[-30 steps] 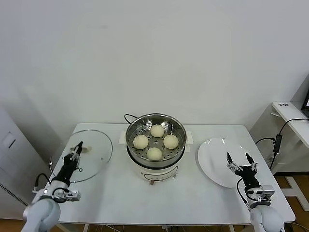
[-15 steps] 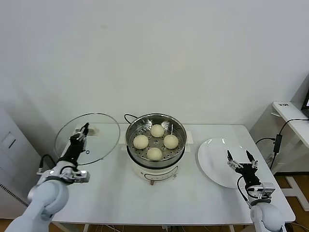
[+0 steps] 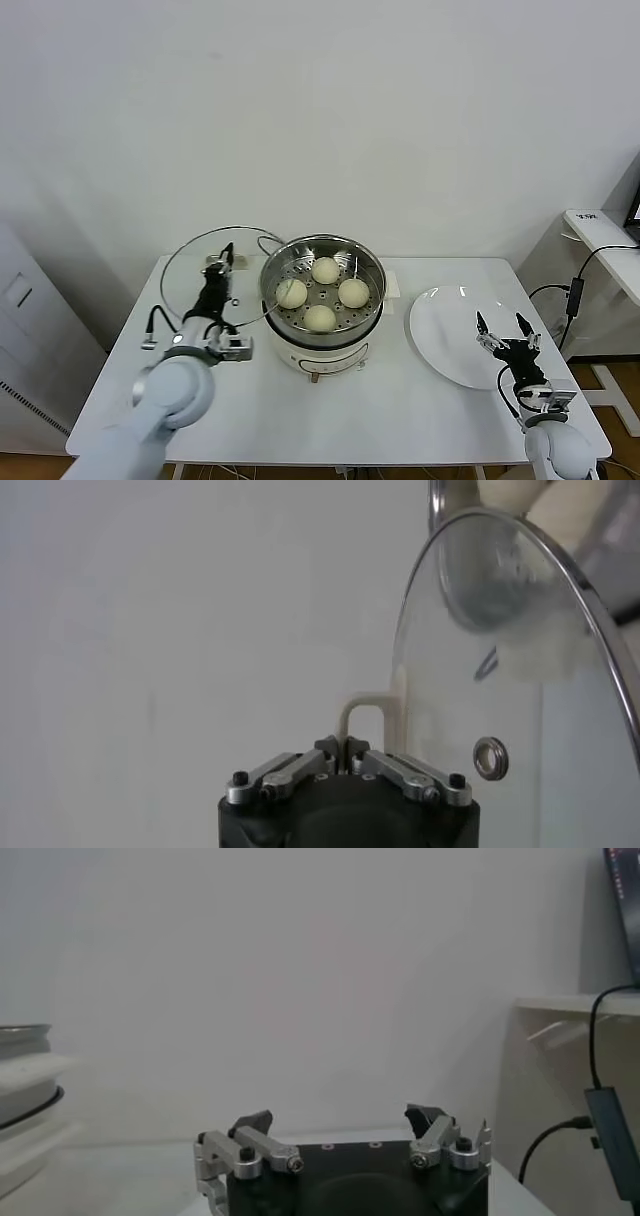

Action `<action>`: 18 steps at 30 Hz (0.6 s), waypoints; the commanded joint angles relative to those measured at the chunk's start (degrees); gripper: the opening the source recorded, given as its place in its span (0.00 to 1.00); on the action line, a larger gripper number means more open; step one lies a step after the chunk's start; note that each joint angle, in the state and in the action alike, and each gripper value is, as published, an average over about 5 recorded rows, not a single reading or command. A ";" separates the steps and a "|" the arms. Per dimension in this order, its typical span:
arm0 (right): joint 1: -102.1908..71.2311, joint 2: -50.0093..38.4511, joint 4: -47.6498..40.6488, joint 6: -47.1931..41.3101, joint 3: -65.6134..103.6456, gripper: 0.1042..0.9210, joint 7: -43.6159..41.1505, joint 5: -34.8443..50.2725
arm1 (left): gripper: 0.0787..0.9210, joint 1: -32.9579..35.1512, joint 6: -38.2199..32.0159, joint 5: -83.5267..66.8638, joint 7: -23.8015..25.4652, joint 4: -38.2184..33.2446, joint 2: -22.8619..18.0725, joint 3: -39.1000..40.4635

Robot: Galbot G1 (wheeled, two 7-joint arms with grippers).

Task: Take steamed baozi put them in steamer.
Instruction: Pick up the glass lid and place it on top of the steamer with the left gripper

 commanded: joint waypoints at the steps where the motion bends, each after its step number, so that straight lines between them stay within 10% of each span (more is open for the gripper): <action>1: 0.13 -0.17 -0.19 0.04 0.16 0.88 -0.06 0.07 | 0.03 -6.64 7.06 9.42 5.63 2.47 -8.78 9.67; 18: -0.05 0.26 -1.16 0.51 0.60 0.88 -0.39 0.06 | 0.03 -8.02 6.21 14.69 4.41 9.74 -17.09 12.47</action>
